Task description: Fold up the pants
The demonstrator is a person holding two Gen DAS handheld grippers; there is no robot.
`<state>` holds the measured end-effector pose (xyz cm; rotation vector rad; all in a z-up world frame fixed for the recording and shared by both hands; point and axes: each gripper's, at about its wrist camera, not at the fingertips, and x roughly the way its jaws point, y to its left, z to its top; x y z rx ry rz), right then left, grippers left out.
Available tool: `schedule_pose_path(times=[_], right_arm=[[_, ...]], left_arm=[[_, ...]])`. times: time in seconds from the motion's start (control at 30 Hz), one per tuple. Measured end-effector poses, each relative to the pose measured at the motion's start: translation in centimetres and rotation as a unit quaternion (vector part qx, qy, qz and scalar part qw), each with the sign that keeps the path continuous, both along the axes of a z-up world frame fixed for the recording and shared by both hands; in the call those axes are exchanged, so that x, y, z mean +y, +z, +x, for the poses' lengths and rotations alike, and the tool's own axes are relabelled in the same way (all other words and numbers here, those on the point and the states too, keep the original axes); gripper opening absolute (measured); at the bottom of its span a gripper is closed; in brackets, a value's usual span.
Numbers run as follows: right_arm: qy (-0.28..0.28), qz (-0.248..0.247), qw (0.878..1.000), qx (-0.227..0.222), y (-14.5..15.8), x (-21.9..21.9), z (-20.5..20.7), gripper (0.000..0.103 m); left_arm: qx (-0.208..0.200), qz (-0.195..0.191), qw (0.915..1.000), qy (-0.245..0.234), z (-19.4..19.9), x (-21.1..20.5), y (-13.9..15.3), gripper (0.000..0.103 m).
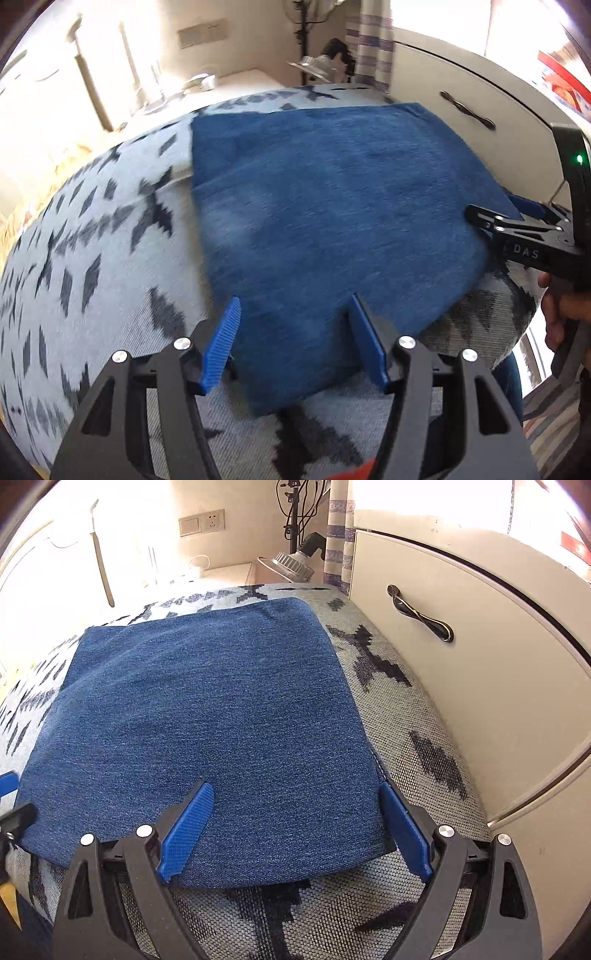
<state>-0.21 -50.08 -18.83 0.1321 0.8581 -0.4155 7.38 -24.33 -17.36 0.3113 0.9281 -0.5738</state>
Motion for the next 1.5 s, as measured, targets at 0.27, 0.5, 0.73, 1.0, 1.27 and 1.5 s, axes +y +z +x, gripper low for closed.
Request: schedule_pose_path(times=[0.27, 0.5, 0.73, 1.0, 1.27, 1.5], right_arm=[[-0.006, -0.001, 1.000, 0.013, -0.1, 0.0, 0.5, 0.087], [-0.012, -0.005, 1.000, 0.021, -0.1, 0.3, 0.7, 0.087], [-0.012, -0.007, 1.000, 0.016, -0.2, 0.3, 0.5, 0.087], [-0.011, -0.005, 1.000, 0.017, -0.1, 0.2, 0.6, 0.087], [-0.012, -0.005, 1.000, 0.015, -0.1, 0.2, 0.6, 0.087], [-0.012, -0.003, 1.000, 0.021, 0.2, 0.2, 0.6, 0.086]], left_arm=[[-0.015, -0.046, 0.9980, 0.041, -0.7, 5.0, 2.8, 0.061], [-0.012, -0.074, 0.9966, 0.032, -1.0, 4.8, 4.3, 0.061], [-0.015, -0.090, 0.9953, 0.034, -1.3, 4.4, 5.4, 0.065], [-0.010, -0.088, 0.9956, 0.030, -1.3, 3.7, 4.9, 0.065], [-0.011, -0.100, 0.9944, 0.032, -1.0, 3.8, 4.9, 0.065], [0.001, -0.098, 0.9949, 0.024, -0.4, 2.6, 4.1, 0.068]])
